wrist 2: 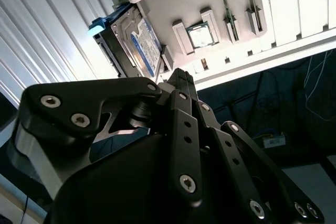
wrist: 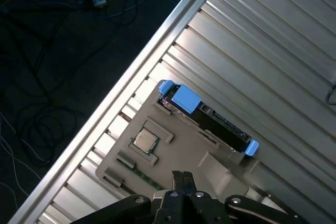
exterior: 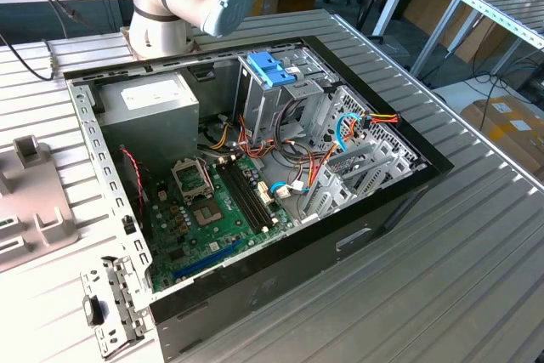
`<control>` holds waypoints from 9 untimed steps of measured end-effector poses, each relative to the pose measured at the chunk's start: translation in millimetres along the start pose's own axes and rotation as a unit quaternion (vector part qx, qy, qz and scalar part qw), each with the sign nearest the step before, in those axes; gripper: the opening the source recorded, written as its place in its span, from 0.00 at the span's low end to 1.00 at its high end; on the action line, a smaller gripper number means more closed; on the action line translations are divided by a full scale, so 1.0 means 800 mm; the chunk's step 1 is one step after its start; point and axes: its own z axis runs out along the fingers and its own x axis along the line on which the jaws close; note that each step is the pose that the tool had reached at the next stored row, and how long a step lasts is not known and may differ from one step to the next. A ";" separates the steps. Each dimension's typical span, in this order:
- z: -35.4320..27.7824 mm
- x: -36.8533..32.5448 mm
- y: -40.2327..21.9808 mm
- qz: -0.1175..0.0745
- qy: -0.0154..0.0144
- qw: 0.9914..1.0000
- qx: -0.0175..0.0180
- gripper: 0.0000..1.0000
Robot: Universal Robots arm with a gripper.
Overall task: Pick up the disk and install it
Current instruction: 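Pick up the disk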
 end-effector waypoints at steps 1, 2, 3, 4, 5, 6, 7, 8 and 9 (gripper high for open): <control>0.0000 0.0000 0.0000 -0.003 0.000 1.000 0.000 0.11; 0.0000 0.0000 0.0000 -0.006 0.000 1.000 0.000 0.11; 0.0000 0.0000 0.0000 -0.009 0.000 1.000 0.000 0.11; 0.0000 0.0000 0.0000 -0.012 0.000 1.000 0.000 0.11; 0.0000 0.0000 0.0000 -0.014 0.001 1.000 0.000 0.11; 0.0000 0.0000 0.0000 -0.016 0.001 1.000 0.000 0.11; 0.0000 0.0000 0.0000 -0.019 0.001 1.000 0.000 0.11; 0.0000 0.0000 0.0000 -0.021 0.001 1.000 -0.001 0.11; 0.0000 0.0000 0.0000 -0.023 0.001 1.000 -0.001 0.11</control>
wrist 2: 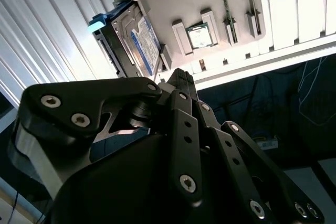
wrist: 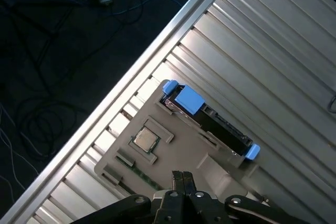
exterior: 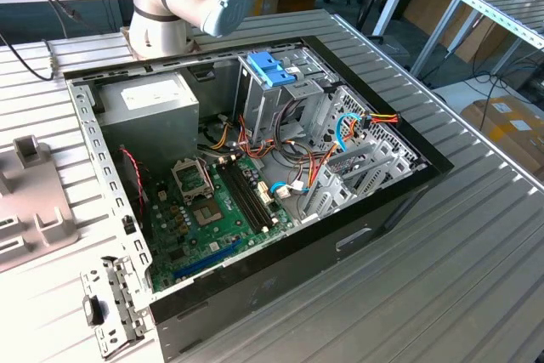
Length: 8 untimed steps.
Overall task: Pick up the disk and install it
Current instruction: 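Pick up the disk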
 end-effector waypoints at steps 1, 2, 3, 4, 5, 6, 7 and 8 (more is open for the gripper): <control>0.0000 0.0000 0.0000 -0.003 0.000 1.000 0.000 0.11; 0.0000 0.0000 0.0000 -0.005 0.000 1.000 0.000 0.11; 0.0000 0.0000 0.0000 -0.008 0.000 1.000 0.000 0.11; 0.0000 0.0000 0.0000 -0.010 0.000 1.000 0.000 0.11; 0.0000 0.0000 0.0000 -0.013 0.000 1.000 0.000 0.11; 0.0000 0.0000 0.0000 -0.015 0.001 1.000 0.000 0.11; 0.0000 0.0000 0.0000 -0.017 0.001 1.000 0.000 0.11; 0.0000 0.0000 0.0000 -0.020 0.001 1.000 0.000 0.11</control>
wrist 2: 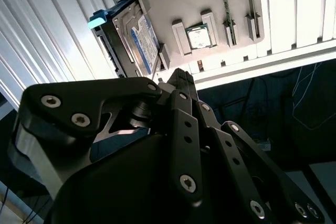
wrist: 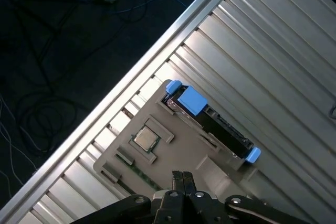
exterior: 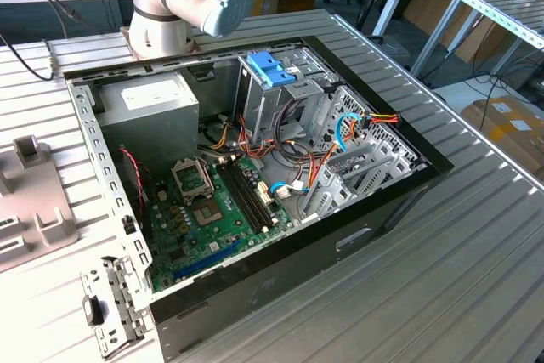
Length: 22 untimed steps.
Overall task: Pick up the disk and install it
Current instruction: 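Pick up the disk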
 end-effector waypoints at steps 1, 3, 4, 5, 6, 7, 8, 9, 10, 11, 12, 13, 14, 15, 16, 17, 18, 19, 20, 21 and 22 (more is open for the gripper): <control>0.0000 0.0000 0.0000 -0.002 0.000 1.000 0.000 0.11; 0.0000 0.0000 0.0000 -0.008 0.000 1.000 0.000 0.11; 0.0000 0.0000 0.0000 -0.010 0.000 1.000 0.000 0.11; 0.0000 0.0000 0.0000 -0.012 0.000 1.000 0.000 0.11; 0.0000 0.0000 0.0000 -0.014 0.001 1.000 0.000 0.11; 0.0000 0.0000 0.0000 -0.017 0.001 1.000 0.000 0.11; 0.0000 0.0000 0.0000 -0.019 0.001 1.000 0.000 0.11; 0.0000 0.0000 0.0000 -0.022 0.001 1.000 -0.001 0.11; 0.0000 0.0000 0.0000 -0.024 0.001 1.000 -0.001 0.11; 0.0000 0.0000 0.0000 -0.026 0.001 1.000 -0.001 0.11; 0.0000 0.0000 0.0000 -0.030 0.001 1.000 -0.001 0.11; 0.0000 0.0000 0.0000 -0.036 0.001 0.999 -0.001 0.11; 0.0000 0.0000 0.0000 -0.040 0.002 0.999 -0.001 0.11; 0.0000 0.0000 0.0000 -0.044 0.002 0.999 -0.001 0.11; 0.0000 0.0000 0.0000 -0.046 0.002 0.999 -0.001 0.11; 0.0000 0.0000 0.0000 -0.048 0.002 0.999 -0.001 0.11; 0.0000 0.0000 0.0000 -0.050 0.002 0.999 -0.001 0.11; 0.0000 0.0000 0.0000 -0.052 0.002 0.999 -0.001 0.11; 0.0000 0.0000 0.0000 -0.056 0.002 0.998 -0.001 0.11; 0.0000 0.0000 0.0000 -0.058 0.002 0.998 -0.001 0.11; 0.0000 0.0000 0.0000 -0.060 0.002 0.998 -0.001 0.11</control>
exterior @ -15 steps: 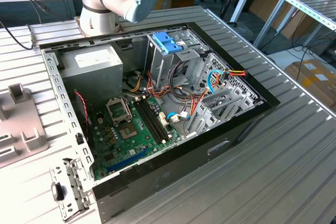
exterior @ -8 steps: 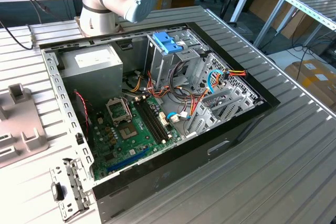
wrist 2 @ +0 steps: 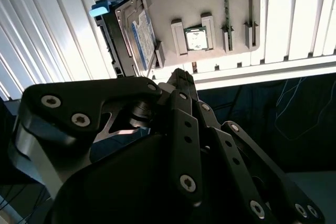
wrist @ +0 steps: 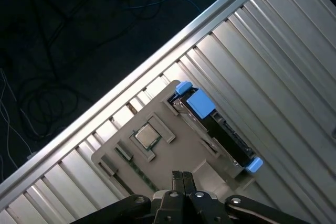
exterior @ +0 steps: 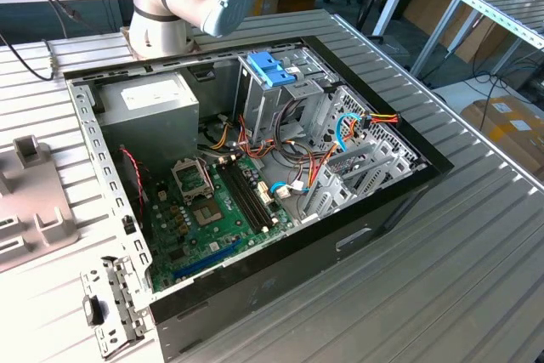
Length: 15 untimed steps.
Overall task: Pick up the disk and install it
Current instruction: 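Pick up the disk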
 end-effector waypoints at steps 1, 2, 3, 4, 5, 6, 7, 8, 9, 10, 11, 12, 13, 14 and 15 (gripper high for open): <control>0.0000 0.0000 0.0000 -0.002 0.000 1.000 0.000 0.11; 0.0000 0.0000 0.0000 -0.005 0.000 1.000 0.000 0.11; 0.0000 0.0000 0.0000 -0.009 0.000 1.000 0.000 0.11; 0.0000 0.0000 0.0000 -0.011 0.000 1.000 0.000 0.11; 0.0000 0.0000 0.0000 -0.013 0.001 1.000 0.000 0.11; 0.0000 0.0000 0.0000 -0.016 0.001 1.000 0.000 0.11; 0.0000 0.0000 0.0000 -0.018 0.001 1.000 0.000 0.11; 0.0000 0.0000 0.0000 -0.023 0.001 1.000 -0.001 0.11; 0.0000 0.0000 0.0000 -0.027 0.001 1.000 -0.001 0.11; 0.0000 0.0000 0.0000 -0.029 0.001 1.000 -0.001 0.11; 0.0000 0.0000 0.0000 -0.031 0.001 1.000 -0.001 0.11; 0.0000 0.0000 0.0000 -0.035 0.001 0.999 -0.001 0.11; 0.0000 0.0000 0.0000 -0.038 0.001 0.999 -0.001 0.11; 0.0000 0.0000 0.0000 -0.040 0.001 0.999 -0.001 0.11; 0.0000 0.0000 0.0000 -0.045 0.002 0.999 -0.001 0.11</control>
